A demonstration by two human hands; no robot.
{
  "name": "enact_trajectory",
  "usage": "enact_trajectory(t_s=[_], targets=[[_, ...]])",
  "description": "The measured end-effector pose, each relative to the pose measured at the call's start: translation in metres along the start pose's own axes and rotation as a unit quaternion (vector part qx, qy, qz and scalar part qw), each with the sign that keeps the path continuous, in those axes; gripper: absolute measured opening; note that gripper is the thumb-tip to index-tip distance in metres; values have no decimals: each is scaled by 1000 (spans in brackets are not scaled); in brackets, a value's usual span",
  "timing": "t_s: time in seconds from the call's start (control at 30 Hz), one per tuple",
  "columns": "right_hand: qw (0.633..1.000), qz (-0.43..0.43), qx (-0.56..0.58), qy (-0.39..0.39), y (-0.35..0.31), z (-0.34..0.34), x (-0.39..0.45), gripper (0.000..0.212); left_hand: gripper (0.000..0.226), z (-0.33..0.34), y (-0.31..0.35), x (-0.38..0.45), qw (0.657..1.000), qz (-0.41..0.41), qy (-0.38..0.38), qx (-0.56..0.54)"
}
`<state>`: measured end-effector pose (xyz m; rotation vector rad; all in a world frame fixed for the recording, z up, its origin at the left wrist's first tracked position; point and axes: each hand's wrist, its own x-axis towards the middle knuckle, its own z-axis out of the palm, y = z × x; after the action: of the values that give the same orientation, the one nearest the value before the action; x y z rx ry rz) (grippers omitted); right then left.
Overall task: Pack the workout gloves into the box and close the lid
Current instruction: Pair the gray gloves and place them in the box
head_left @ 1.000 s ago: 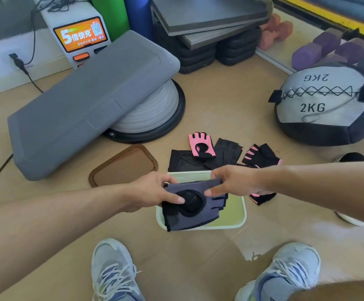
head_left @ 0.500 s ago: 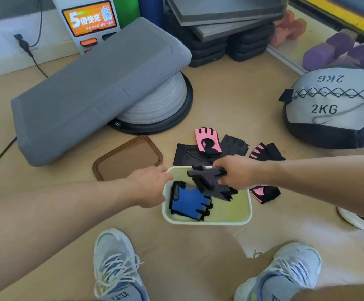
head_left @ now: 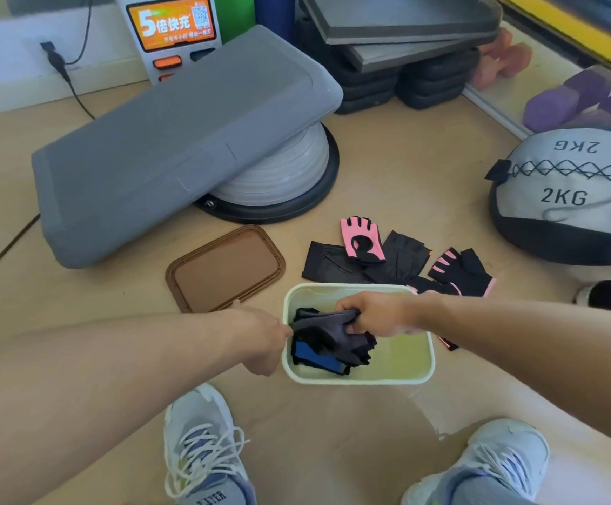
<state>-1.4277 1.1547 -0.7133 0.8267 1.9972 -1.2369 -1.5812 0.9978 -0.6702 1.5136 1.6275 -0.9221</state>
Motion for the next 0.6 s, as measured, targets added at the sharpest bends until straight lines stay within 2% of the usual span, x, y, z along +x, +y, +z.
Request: enact_trajectory(t_s=[0.07, 0.1, 0.13, 0.2, 0.27, 0.33, 0.43, 0.6], targets=[[985, 63, 159, -23, 22, 5, 16, 24, 62, -3, 6, -2, 1000, 4, 1, -2], [972, 102, 213, -10, 36, 10, 24, 29, 60, -4, 7, -3, 1000, 3, 3, -2], [962, 139, 236, 14, 48, 17, 31, 32, 60, -5, 8, -5, 1000, 2, 6, -4], [959, 189, 203, 60, 63, 32, 42, 35, 59, -7, 6, -7, 1000, -3, 16, -17], [968, 195, 127, 92, 65, 43, 48, 38, 53, -7, 3, -8, 999, 2, 22, -36], [971, 178, 107, 117, 61, 49, 53, 39, 47, -7, 1, -7, 998, 8, 25, -48], [956, 176, 201, 121, 54, 52, 54, 35, 48, -9, 1, -4, 999, 7, 18, -38], [906, 156, 377, 116, 45, 58, 56, 35, 49, -11, 5, -2, 1000, 3, 22, -15]])
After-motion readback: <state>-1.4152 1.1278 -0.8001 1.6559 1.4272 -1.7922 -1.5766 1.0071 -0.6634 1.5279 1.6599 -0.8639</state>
